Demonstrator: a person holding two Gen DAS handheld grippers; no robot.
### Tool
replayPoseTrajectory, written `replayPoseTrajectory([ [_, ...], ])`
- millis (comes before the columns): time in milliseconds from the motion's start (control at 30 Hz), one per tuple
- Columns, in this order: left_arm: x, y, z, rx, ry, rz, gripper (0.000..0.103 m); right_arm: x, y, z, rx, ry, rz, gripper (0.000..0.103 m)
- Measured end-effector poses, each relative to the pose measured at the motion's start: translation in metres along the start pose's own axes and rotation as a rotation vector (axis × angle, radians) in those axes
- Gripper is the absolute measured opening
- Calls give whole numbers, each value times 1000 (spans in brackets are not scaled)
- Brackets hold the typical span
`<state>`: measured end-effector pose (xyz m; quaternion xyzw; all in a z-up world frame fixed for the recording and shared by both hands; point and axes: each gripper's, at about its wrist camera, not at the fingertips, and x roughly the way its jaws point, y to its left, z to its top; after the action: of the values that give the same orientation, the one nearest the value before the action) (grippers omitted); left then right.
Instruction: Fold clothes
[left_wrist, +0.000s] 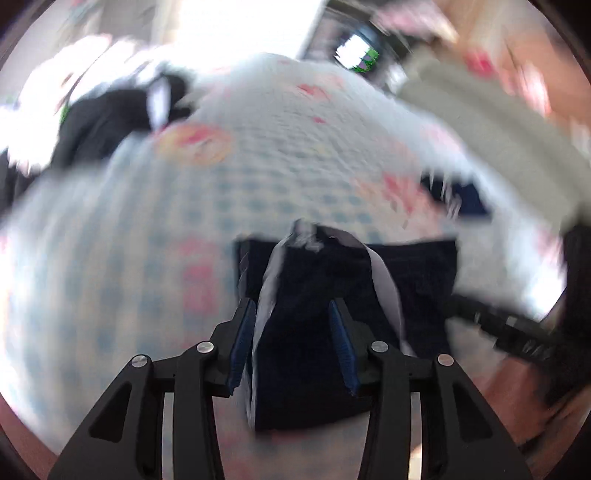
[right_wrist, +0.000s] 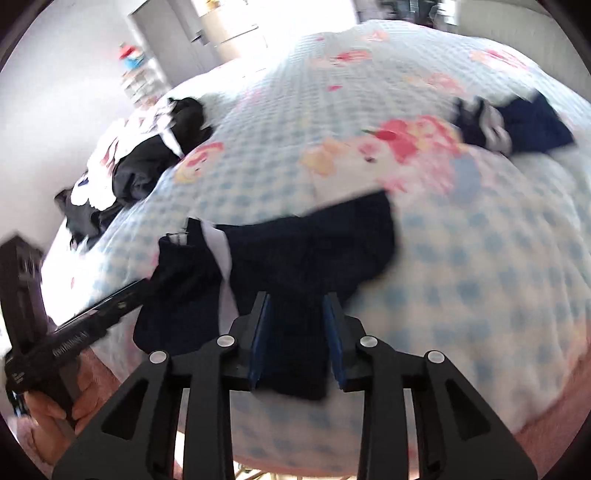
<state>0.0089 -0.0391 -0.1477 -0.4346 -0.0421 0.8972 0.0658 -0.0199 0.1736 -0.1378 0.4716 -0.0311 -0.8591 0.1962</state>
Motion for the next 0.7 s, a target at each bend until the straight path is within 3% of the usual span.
replayPoseTrajectory([
  [67, 15, -13, 16, 113, 29, 92, 43, 21, 7, 17, -78, 31, -26, 30],
  [133, 20, -4, 26, 85, 44, 104, 45, 44, 6, 29, -131, 83, -97, 30],
  [233, 4, 18, 30, -22, 17, 28, 46, 47, -8, 34, -55, 113, -79, 30],
  [300, -10, 25, 27, -97, -23, -99, 47, 32, -16, 33, 18, 80, -31, 35],
  [400, -11, 19, 16, -107, -23, -212, 49, 14, -13, 24, 49, 43, 50, 38],
  [467, 5, 13, 6, -75, 16, -114, 49, 10, -5, 14, 42, 38, 73, 41],
  [533, 20, 21, -5, -103, 69, -9, 51, 21, 0, 0, -11, 66, 15, 41],
  [600, 18, 33, -14, -168, 59, -43, 50, 24, -11, -11, 5, 85, -68, 34],
  [700, -1, 23, -18, -124, -9, -101, 48, 0, -30, -18, 100, 20, -79, 38],
])
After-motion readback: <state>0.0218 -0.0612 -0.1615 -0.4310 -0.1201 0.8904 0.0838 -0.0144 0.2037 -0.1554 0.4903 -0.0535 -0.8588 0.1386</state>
